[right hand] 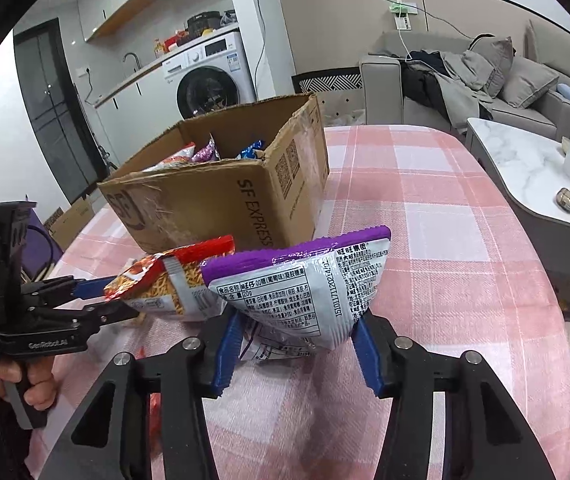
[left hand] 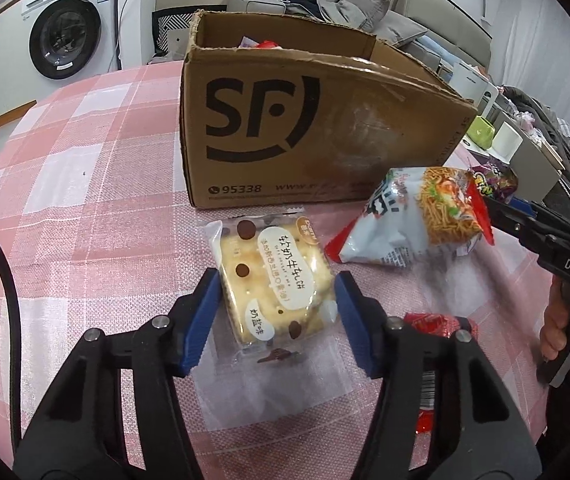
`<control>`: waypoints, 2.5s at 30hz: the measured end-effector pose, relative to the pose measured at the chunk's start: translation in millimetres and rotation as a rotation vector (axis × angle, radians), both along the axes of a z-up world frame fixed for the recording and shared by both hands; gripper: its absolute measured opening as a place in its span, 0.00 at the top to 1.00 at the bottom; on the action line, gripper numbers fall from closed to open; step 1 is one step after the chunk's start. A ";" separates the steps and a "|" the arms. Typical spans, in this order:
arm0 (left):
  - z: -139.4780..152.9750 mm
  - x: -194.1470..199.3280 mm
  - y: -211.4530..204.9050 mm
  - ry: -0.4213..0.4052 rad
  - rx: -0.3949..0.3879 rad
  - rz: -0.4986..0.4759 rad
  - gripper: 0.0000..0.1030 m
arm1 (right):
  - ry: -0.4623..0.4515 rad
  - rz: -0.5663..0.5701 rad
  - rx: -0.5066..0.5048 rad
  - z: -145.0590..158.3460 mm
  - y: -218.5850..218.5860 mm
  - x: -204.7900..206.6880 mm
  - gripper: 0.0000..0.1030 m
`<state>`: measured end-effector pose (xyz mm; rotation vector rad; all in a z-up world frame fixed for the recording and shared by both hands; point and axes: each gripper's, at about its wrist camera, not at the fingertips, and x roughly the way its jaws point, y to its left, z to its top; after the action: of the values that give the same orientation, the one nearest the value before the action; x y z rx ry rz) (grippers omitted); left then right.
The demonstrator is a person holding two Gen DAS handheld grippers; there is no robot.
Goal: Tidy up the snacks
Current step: 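Grasp the purple-topped white bag with the right tool while the left tool grasps the cream bun pack, then lift both held snacks and carry them over the cardboard box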
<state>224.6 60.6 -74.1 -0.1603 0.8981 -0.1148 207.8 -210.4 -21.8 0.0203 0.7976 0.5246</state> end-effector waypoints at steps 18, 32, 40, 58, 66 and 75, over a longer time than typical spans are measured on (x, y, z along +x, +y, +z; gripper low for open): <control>28.9 -22.9 4.1 -0.097 -0.037 0.001 0.47 | -0.074 0.004 0.072 22.3 -18.3 -24.7 0.51; 63.2 -40.6 -2.5 -0.128 -0.007 -0.012 0.72 | -0.124 0.021 0.084 43.1 -17.3 -38.9 0.51; 37.2 -29.8 -11.1 0.026 0.066 -0.016 0.26 | -0.124 0.024 0.076 46.4 -18.1 -38.3 0.51; 53.8 -64.1 -18.7 -0.031 0.048 -0.056 0.43 | -0.111 0.038 0.082 44.1 -7.6 -34.5 0.51; 99.1 -74.8 -1.1 -0.136 -0.004 -0.026 0.43 | -0.122 0.067 0.093 54.9 -0.3 -35.5 0.51; 144.8 -67.0 13.9 -0.200 -0.016 0.030 0.43 | -0.144 0.100 0.101 83.4 7.9 -32.1 0.51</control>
<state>157.6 74.6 70.7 -0.1739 0.6948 -0.1076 175.7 -202.5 61.6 0.0357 0.6332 0.6531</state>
